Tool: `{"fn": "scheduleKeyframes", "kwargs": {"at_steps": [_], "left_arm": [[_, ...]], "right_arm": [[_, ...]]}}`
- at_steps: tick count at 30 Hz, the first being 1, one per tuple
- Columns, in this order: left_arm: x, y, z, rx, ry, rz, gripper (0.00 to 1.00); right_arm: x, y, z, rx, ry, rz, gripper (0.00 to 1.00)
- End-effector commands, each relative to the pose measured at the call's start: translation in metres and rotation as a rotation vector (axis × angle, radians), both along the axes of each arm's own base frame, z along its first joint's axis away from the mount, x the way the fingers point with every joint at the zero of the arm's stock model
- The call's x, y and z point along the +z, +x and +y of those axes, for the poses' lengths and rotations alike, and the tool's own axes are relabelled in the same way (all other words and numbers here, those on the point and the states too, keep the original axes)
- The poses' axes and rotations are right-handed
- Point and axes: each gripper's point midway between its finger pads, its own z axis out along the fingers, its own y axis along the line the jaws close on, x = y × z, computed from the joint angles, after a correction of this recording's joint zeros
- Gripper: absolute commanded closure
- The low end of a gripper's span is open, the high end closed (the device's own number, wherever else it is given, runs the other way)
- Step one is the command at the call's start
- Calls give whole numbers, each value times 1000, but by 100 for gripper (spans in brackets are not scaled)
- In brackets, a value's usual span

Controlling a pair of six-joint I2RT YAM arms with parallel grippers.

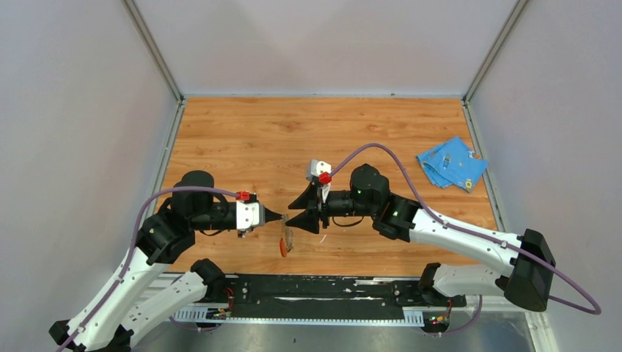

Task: Put the keys on the keyring
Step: Adjust the keyring.

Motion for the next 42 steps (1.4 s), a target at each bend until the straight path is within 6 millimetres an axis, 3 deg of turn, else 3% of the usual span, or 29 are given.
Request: {"fn": "scheduleKeyframes", "kwargs": {"at_steps": [1,12,15,20,23,25,27,35,42], "left_arm": [[5,-2,-1,-21,-9,-17,100],[8,-1,-1,-17,-11,-25,100],[8,-1,-1,-19,-11,-22,100],[7,-2,-1,-15,-12,-4,100],[5,0,3,13,7,-4,71],[2,-2,7,23,20,5,57],[-1,-6,8,18,28,27,51],[0,-3,3,24,36,91,58],[0,-22,-6,-71,9,201,63]], "right_arm": [[19,-4,2,52,67,-53,52],[13,-9,16,119,55,4,73],[10,-9,18,125,37,15,98],[20,-5,12,84,59,-10,100],[28,-7,2,65,78,-43,100],[28,-9,-2,68,66,-51,100],[27,-13,-5,82,55,-51,100],[26,-22,-5,138,26,-43,100],[31,-22,-4,139,24,-57,100]]}}
